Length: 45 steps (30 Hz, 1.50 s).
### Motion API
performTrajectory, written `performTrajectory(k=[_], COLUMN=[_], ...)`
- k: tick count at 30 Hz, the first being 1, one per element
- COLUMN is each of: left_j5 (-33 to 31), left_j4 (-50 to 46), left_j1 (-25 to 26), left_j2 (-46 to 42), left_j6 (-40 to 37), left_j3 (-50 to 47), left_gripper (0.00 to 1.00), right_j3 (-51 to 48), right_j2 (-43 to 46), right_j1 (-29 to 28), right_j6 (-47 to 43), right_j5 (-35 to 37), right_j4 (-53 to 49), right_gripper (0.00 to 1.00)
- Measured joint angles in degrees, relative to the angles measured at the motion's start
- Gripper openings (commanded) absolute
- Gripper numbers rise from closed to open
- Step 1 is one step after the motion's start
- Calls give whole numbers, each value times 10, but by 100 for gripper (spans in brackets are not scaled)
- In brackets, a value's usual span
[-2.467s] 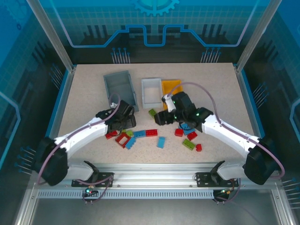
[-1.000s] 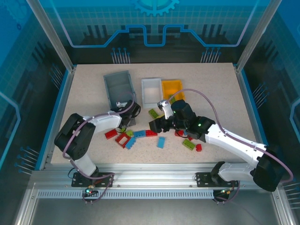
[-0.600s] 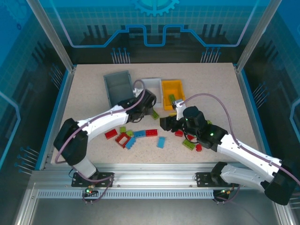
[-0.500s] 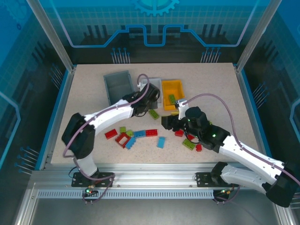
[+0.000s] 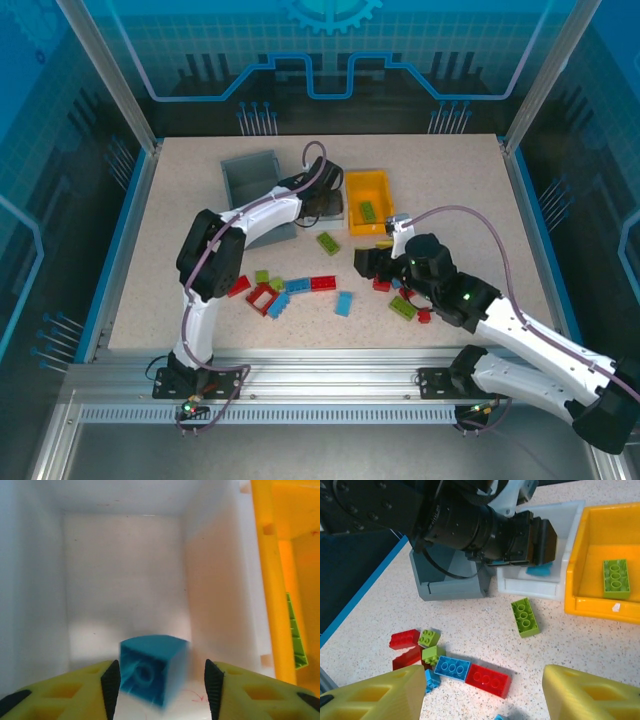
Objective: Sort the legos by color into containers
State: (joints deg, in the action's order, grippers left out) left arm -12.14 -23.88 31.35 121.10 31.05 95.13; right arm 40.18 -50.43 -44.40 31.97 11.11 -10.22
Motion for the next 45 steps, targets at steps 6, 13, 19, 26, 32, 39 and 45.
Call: performTrajectory(k=[6, 13, 19, 26, 32, 39, 45], left_j5=[5, -26, -41, -13, 2, 13, 15], left_j4=[-6, -23, -77, -149, -123, -86, -69], left_j1=[4, 9, 11, 14, 9, -3, -3], left_j2=[-32, -269, -525, -669, -642, -587, -574], left_j6=[0, 39, 135, 292, 356, 377, 382], left_j3=[-14, -169, -387, -618, -647, -654, -669], left_gripper=[54, 53, 45, 41, 40, 31, 17], right_j3=[0, 20, 27, 27, 27, 35, 39], right_j2=[-22, -53, -93, -164, -195, -198, -198], right_j1=[3, 0, -42, -153, -196, -197, -197], right_j6=[0, -33, -71, -117, -130, -130, -132], right_j5=[-6, -23, -53, -106, -114, -105, -96], right_j4=[-5, -29, -31, 14, 61, 65, 65], right_gripper=[65, 66, 64, 66, 66, 66, 65])
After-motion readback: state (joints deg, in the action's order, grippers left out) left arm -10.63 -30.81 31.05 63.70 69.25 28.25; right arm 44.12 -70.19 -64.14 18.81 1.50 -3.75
